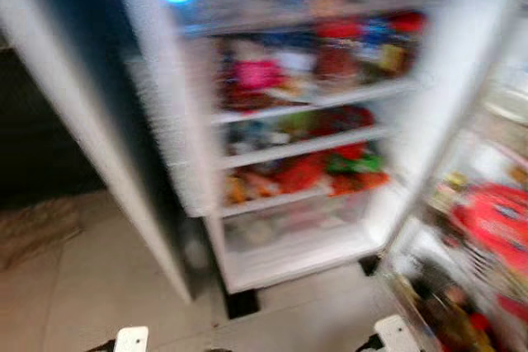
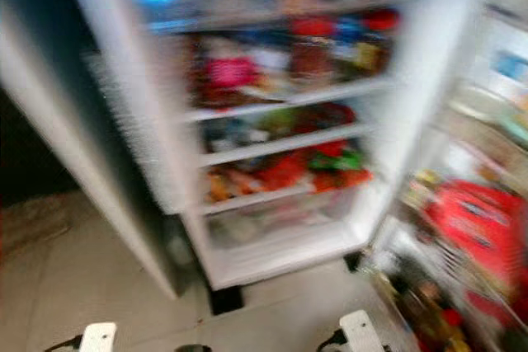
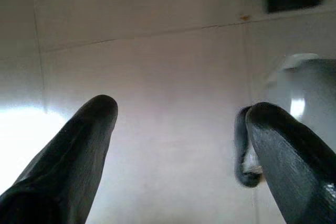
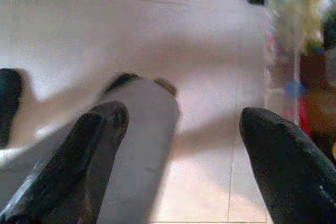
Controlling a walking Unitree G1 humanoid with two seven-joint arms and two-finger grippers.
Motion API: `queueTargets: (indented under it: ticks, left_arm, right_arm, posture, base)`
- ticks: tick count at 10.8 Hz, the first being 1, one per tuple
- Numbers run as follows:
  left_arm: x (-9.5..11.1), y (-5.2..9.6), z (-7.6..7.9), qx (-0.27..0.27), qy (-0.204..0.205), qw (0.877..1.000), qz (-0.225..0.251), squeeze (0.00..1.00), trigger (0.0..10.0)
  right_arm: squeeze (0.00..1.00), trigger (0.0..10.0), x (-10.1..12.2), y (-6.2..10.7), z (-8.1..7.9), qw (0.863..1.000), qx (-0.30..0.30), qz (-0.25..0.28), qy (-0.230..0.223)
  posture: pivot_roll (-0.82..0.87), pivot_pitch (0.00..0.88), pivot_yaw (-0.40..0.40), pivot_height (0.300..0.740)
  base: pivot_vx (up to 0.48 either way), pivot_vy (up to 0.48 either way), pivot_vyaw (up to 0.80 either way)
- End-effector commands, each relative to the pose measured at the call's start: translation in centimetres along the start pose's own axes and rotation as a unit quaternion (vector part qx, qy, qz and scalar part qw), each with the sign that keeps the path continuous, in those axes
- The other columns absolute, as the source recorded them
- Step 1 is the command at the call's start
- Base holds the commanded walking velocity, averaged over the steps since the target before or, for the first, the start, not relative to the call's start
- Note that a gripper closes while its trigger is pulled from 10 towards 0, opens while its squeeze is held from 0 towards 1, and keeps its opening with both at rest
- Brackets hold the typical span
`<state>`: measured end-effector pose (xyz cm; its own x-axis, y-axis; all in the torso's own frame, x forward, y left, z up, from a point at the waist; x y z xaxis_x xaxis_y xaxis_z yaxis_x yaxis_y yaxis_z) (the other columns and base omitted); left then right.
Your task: Restocking fridge
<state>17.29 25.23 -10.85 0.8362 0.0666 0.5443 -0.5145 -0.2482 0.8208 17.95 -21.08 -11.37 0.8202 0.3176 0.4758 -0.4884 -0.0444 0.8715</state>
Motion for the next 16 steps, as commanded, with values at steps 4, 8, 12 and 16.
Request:
queueTargets:
  ticks: [4,8,12,16]
  left_arm:
    - [-1.0,0.1,-0.2,0.000,-0.004,1.000,-0.017,0.00,10.0]
    - [-0.9,0.1,0.2,-0.003,-0.011,1.000,-0.017,0.00,10.0]
    - [-0.3,0.0,0.5,-0.010,-0.012,1.000,-0.006,0.00,10.0]
    - [1.3,-0.2,1.3,-0.012,-0.006,1.000,0.013,0.00,10.0]
  right_arm:
    - [0.00,10.0,-0.9,0.0,-0.6,1.000,0.008,-0.019,-0.007]
    - [0.00,10.0,-0.8,0.0,-0.7,1.000,0.010,-0.010,-0.026]
    - [0.00,10.0,-0.9,0.0,-0.5,1.000,-0.002,-0.016,-0.025]
    - [0.00,10.0,0.1,-0.1,0.5,1.000,-0.016,-0.011,-0.024]
  posture:
    - [-0.06,0.000,0.036,0.641]
    - [-0.06,0.000,0.043,0.646]
    - [-0.06,0.000,0.043,0.726]
    - [-0.10,0.000,0.024,0.740]
  base:
    - [0.000,0.337,0.34]
    - [0.000,0.136,0.00]
    - [0.000,0.000,0.00]
    - [0.000,0.000,0.00]
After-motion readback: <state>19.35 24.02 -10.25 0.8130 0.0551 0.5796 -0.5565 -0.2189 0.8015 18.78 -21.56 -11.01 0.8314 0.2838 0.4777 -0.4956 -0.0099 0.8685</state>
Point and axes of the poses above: a point about 5 cm out from each wrist's last joint towards the gripper, its own y axis pointing back from the gripper into the wrist, its own x axis along the axis of the wrist's last joint, z = x × y, the point moved 3 cm from there along -y, pointing out of the wrist towards the gripper, and after that the axes turned 2 degrees about y, right-handed, at the moved point
